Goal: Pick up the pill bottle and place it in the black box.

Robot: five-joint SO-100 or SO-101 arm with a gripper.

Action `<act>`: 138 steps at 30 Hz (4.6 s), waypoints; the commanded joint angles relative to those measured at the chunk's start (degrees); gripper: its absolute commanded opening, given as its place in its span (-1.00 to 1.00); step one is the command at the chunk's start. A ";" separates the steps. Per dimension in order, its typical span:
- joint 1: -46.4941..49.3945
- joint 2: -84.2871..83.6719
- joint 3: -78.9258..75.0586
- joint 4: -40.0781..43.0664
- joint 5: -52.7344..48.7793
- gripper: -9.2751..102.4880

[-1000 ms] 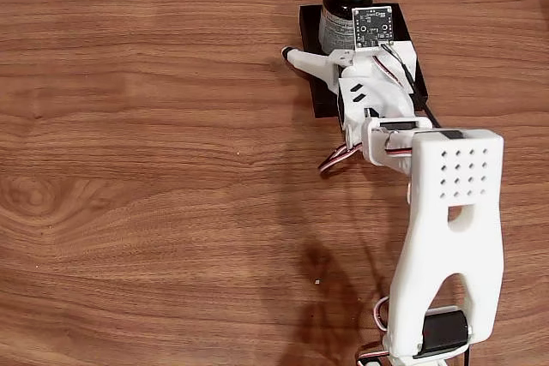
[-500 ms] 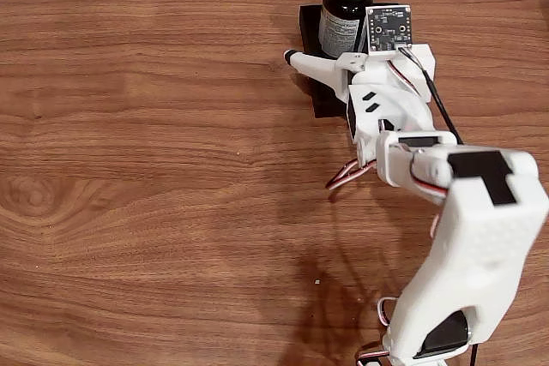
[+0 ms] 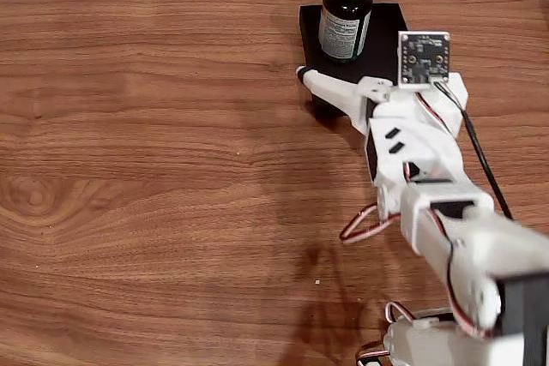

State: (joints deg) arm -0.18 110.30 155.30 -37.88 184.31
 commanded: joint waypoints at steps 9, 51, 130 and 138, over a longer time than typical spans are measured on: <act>0.88 22.68 5.62 18.37 -3.78 0.01; -3.60 68.29 18.19 105.82 -18.54 -0.83; 0.00 81.04 18.28 124.19 -13.01 -0.83; 0.00 81.04 18.28 124.19 -13.01 -0.83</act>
State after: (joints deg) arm -0.70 191.43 174.11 76.99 172.97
